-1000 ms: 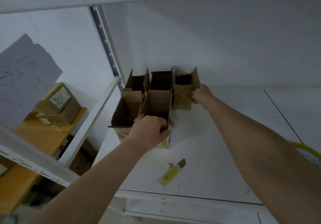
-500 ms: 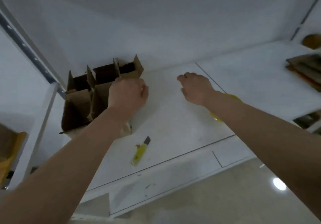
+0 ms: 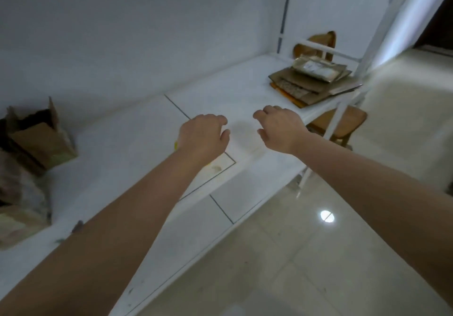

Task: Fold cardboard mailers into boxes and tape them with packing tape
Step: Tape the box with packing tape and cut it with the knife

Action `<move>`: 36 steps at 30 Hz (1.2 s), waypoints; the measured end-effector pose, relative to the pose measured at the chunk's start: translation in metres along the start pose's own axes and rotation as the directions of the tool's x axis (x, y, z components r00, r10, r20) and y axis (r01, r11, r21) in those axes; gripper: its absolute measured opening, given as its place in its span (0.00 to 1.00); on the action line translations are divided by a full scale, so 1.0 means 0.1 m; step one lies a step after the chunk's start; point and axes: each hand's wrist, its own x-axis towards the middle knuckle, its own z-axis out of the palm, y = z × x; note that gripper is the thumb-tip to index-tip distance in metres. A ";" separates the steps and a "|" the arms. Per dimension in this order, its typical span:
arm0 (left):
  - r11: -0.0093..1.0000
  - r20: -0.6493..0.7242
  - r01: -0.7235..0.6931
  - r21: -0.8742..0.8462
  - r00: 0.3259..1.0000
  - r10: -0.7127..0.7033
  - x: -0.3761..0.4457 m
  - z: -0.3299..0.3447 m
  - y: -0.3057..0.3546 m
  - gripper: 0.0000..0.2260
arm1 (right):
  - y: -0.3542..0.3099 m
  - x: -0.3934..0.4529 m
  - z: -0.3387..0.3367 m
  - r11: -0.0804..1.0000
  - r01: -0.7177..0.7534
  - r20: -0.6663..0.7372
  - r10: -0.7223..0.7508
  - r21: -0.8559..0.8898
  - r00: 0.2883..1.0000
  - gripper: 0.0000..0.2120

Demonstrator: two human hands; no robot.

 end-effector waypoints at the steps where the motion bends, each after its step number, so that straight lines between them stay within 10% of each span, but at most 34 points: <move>1: 0.999 0.007 -0.034 -0.001 0.999 0.034 0.11 0.09 0.25 0.15 | 0.25 -0.11 0.01 1.000 -0.021 0.003 0.021 -0.008 1.000 0.17; 12: 0.974 0.006 -0.215 -0.069 0.976 0.216 1.14 0.79 2.10 0.14 | 2.18 -0.76 0.17 0.972 -0.233 0.023 0.233 0.008 0.972 0.15; 28: 0.940 0.054 -0.331 -0.079 0.940 0.336 3.24 1.65 2.34 0.10 | 3.61 0.41 0.69 0.944 -0.328 0.012 0.328 0.044 0.945 0.16; 36: 0.950 0.188 -0.306 0.058 0.938 0.291 4.03 2.25 2.28 0.25 | 4.15 0.58 0.98 0.899 -0.408 0.120 0.392 0.159 0.912 0.18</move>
